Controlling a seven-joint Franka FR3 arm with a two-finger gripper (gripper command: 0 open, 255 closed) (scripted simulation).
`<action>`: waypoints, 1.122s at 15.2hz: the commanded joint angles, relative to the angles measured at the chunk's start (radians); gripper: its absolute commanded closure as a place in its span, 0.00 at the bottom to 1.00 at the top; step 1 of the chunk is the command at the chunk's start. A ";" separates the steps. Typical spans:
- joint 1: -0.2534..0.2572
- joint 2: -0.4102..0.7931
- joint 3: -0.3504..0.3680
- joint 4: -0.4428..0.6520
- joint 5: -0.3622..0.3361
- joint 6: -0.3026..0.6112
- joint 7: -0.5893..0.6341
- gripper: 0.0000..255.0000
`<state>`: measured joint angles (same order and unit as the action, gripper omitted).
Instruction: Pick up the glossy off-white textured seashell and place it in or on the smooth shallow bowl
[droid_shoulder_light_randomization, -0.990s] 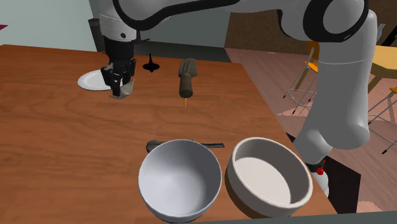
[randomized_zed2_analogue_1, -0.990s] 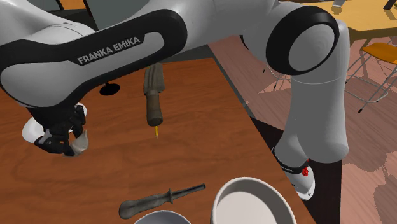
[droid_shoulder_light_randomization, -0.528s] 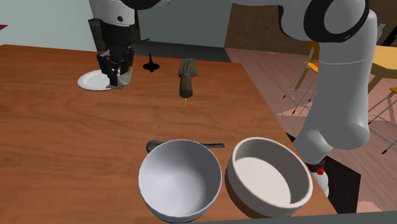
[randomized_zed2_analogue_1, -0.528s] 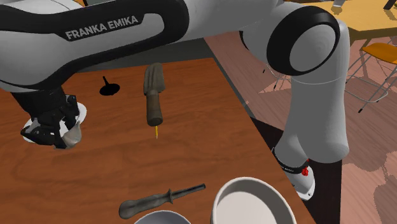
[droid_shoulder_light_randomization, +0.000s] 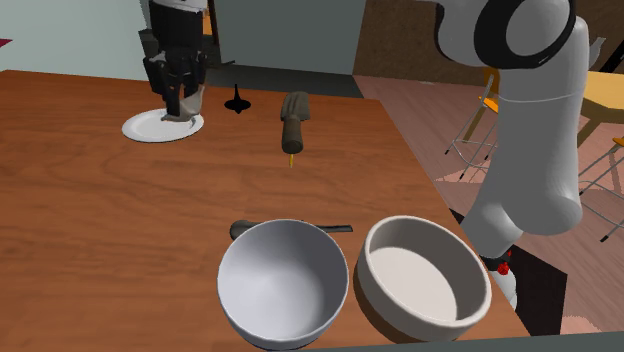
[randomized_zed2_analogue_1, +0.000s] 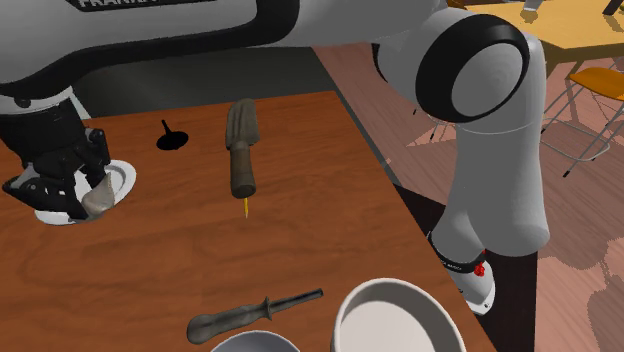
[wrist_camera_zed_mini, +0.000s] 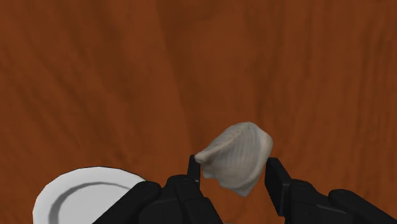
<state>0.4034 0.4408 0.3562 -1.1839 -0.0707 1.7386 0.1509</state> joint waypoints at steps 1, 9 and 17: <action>0.005 0.012 -0.001 0.046 -0.003 -0.035 0.000 1.00; -0.035 -0.272 0.029 -0.337 0.084 0.078 0.017 1.00; -0.024 -0.585 0.049 -0.689 0.204 0.142 0.028 1.00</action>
<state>0.3754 -0.1088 0.4033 -1.8331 0.1193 1.8735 0.1774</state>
